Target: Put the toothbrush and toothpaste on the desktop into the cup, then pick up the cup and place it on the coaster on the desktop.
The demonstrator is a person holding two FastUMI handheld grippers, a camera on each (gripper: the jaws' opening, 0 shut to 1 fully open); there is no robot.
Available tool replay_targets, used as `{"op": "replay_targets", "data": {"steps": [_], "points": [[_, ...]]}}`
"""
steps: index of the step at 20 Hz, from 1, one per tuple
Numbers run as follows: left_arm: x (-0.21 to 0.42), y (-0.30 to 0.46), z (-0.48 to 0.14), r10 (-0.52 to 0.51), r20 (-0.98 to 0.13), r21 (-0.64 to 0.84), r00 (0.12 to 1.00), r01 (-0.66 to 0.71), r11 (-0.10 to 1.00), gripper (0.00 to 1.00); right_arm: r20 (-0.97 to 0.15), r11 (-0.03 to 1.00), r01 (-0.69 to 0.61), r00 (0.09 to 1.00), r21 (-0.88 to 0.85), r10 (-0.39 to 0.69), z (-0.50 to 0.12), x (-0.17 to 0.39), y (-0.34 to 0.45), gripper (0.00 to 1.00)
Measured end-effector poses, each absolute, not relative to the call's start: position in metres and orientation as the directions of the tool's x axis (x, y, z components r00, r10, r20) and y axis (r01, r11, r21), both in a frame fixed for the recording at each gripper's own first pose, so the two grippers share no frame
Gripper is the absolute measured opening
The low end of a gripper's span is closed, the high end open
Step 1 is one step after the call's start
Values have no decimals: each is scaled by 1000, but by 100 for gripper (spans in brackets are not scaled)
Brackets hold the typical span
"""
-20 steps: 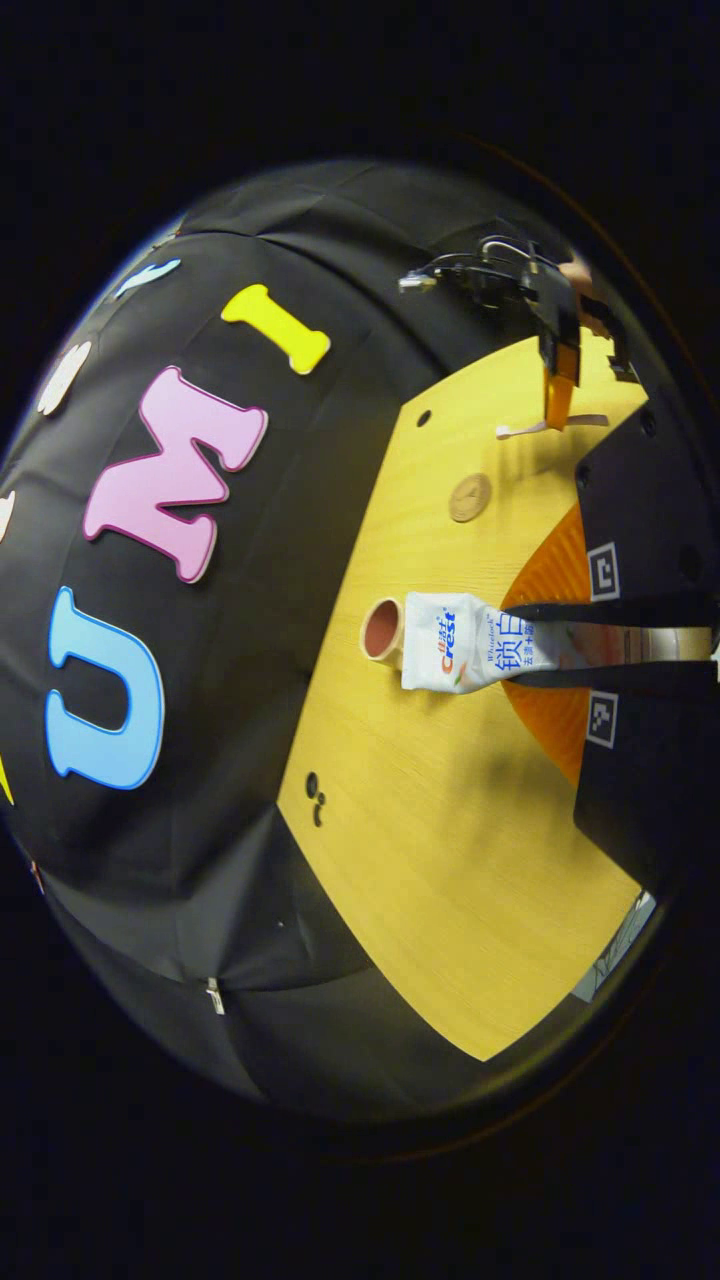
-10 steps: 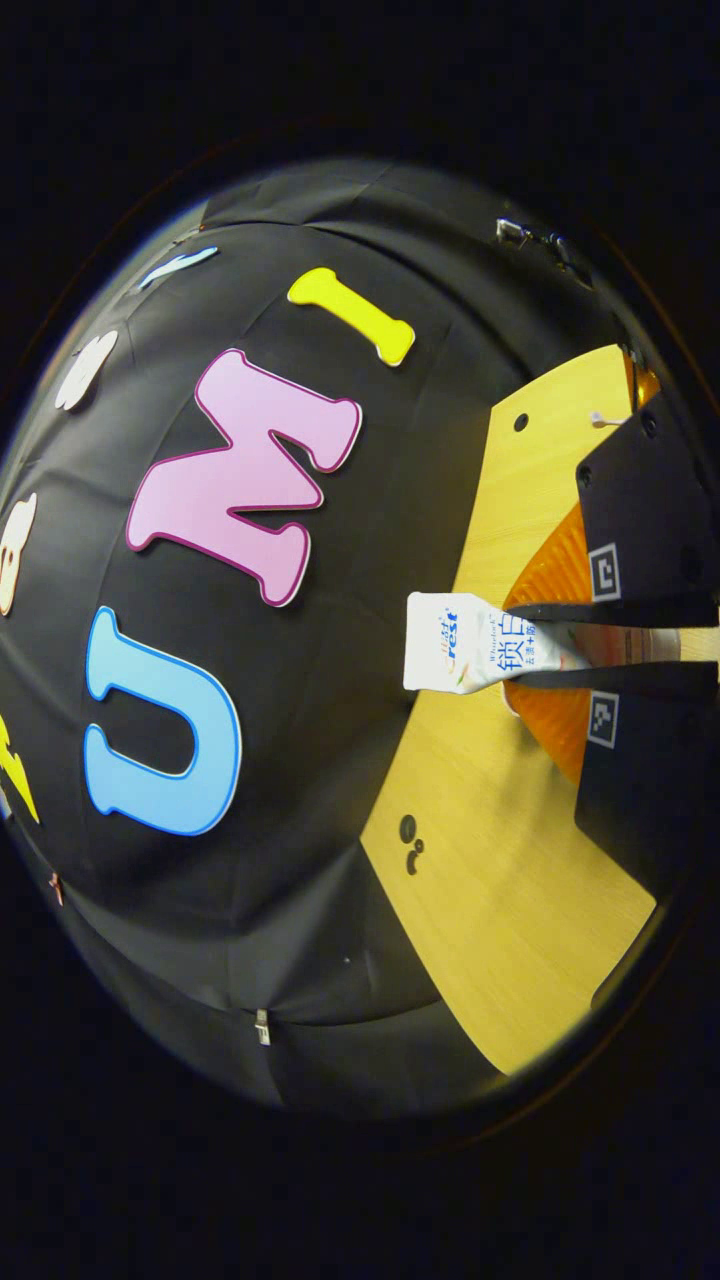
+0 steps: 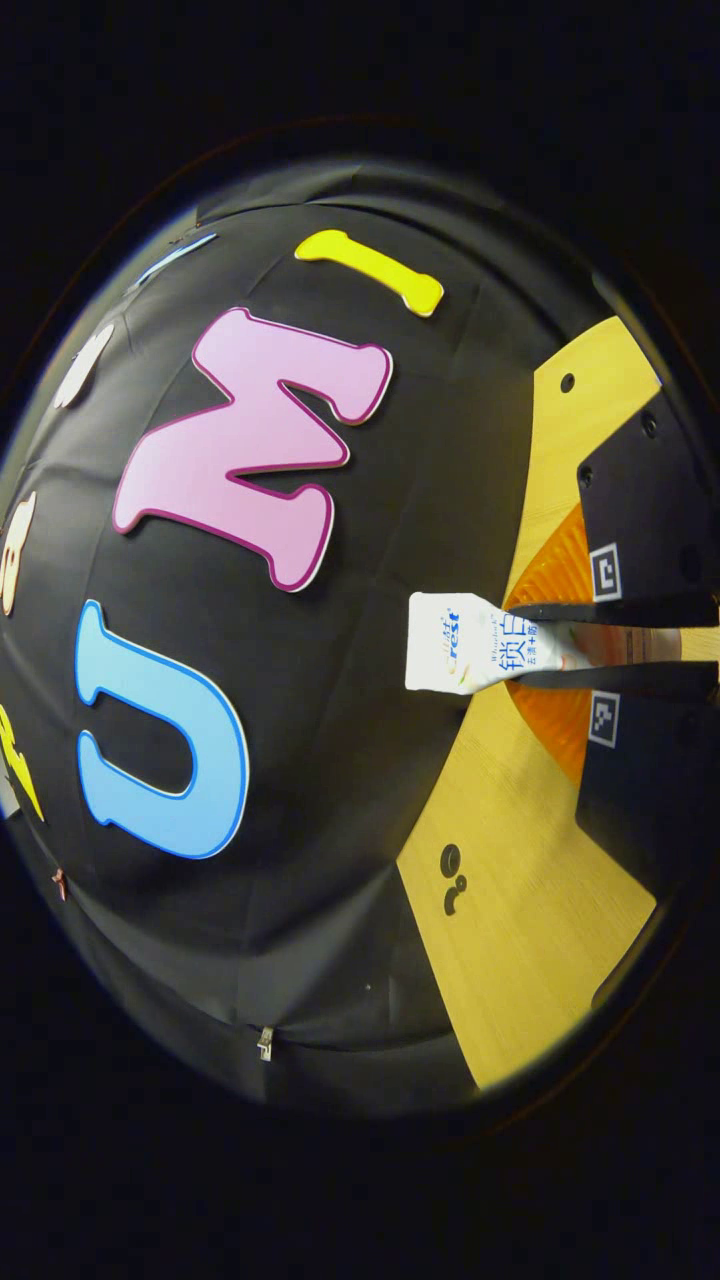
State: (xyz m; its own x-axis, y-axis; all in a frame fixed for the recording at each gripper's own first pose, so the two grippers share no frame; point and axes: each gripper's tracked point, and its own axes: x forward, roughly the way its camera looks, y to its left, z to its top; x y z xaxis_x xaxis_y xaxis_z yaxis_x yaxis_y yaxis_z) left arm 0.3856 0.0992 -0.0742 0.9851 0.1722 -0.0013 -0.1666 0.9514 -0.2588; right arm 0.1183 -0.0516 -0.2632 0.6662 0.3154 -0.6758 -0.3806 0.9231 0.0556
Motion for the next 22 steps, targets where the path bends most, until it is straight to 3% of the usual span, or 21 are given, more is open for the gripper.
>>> {"op": "replay_targets", "data": {"steps": [9, 14, 17, 19, 20, 22], "points": [[423, 118, -116, 193, -2, -208, 981, -189, 960, 19, -680, 930, -362, 666, 63, 305, -273, 122, -55, 5], [422, 120, -136, 204, -35, -126, 978, -207, 970, 25, -680, 932, -356, 666, 69, 305, -279, 128, -48, 5], [409, 119, -139, 194, -56, -131, 979, -199, 971, 41, -667, 932, -354, 675, 84, 316, -275, 134, -38, 5], [394, 123, -137, 208, -59, -131, 976, -215, 968, 63, -653, 930, -352, 682, 101, 329, -271, 142, -30, 5], [379, 122, -134, 211, -58, -137, 976, -217, 967, 80, -641, 929, -354, 689, 109, 338, -268, 146, -24, 5], [352, 121, -133, 222, -62, -138, 973, -228, 964, 98, -612, 923, -367, 705, 118, 359, -255, 158, -10, 5]]}}
